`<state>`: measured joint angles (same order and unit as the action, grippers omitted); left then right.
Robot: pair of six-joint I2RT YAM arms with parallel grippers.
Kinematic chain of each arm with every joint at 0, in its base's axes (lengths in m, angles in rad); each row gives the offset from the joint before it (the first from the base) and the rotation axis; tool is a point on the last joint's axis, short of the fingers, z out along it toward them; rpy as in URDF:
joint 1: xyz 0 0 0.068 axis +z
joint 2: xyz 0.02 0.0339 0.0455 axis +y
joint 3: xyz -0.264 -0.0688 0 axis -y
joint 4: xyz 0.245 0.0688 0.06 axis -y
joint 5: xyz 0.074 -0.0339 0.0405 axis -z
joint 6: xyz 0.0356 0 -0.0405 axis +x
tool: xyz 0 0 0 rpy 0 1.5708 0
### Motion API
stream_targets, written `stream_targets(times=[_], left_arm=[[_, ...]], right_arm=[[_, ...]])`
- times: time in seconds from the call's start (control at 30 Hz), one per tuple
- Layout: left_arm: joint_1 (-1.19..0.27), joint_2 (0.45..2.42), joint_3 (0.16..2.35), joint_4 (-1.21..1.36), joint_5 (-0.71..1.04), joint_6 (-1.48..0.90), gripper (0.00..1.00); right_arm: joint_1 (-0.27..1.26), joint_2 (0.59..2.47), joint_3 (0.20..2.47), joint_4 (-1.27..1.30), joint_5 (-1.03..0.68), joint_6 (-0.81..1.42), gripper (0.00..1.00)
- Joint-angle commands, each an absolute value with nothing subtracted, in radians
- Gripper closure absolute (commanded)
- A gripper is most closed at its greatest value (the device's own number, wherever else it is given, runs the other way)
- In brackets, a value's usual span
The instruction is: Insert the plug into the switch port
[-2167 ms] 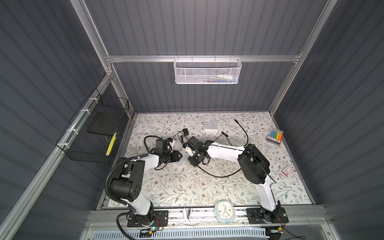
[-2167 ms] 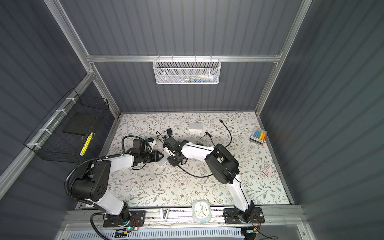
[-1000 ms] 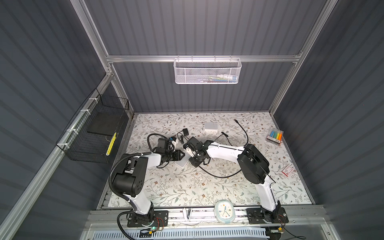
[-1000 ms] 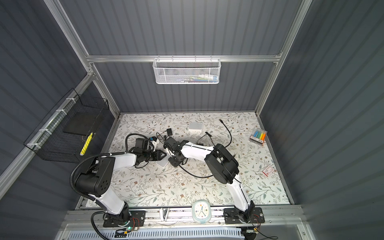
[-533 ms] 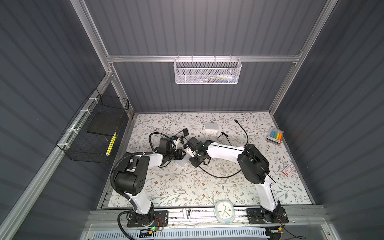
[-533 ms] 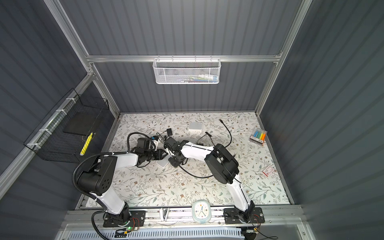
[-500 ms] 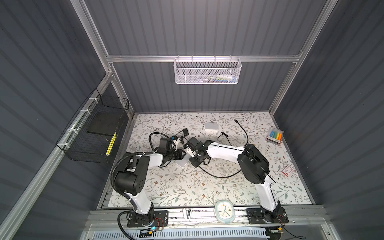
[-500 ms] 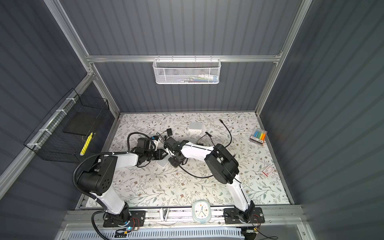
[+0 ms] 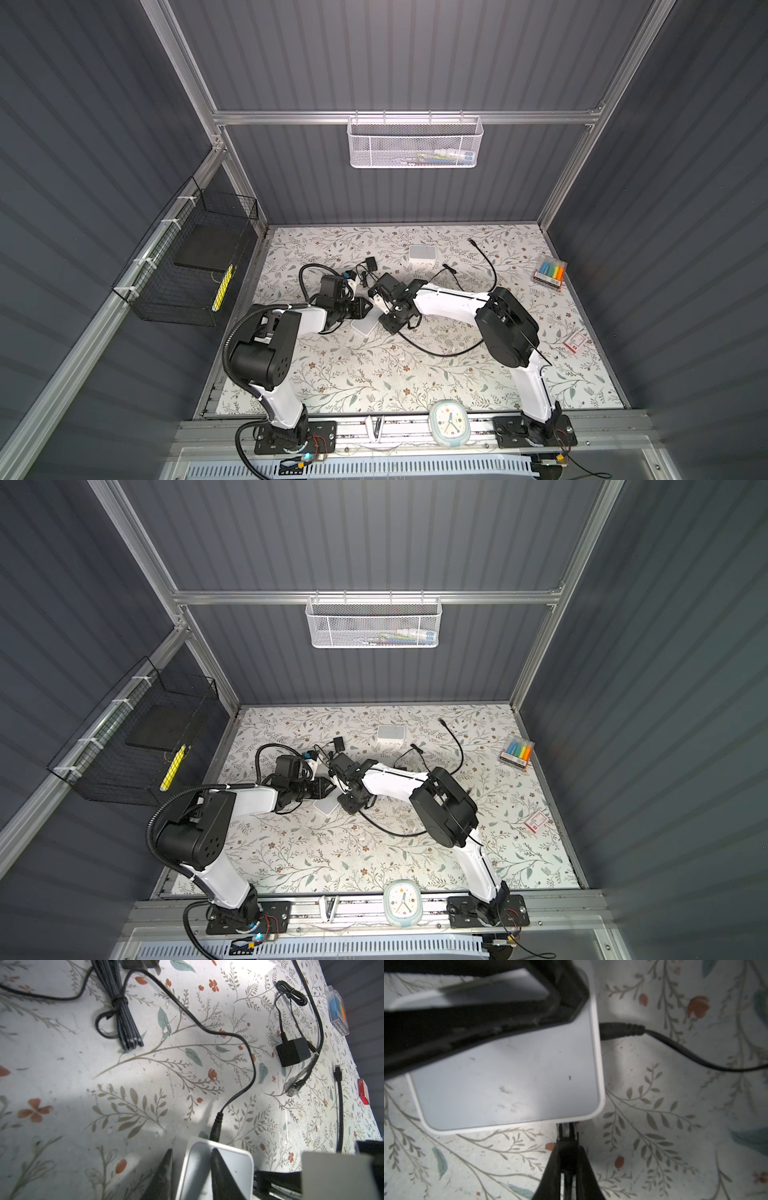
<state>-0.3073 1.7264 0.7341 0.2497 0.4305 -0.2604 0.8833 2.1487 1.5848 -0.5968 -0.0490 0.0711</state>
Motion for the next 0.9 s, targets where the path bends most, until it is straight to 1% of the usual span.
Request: stream_targets(times=[0.0, 0.87], left_arm=[[-0.396, 1.77, 0.687, 0.083, 0.595, -0.285, 0.71], [-0.429, 1.819, 0.634, 0.211, 0.627, -0.353, 0.74]], right_arm=[[0.888, 2.143, 1.67, -0.372, -0.085, 0.072, 1.0], [0.887, 2.167, 1.724, -0.329, -0.077, 0.093, 1.0]])
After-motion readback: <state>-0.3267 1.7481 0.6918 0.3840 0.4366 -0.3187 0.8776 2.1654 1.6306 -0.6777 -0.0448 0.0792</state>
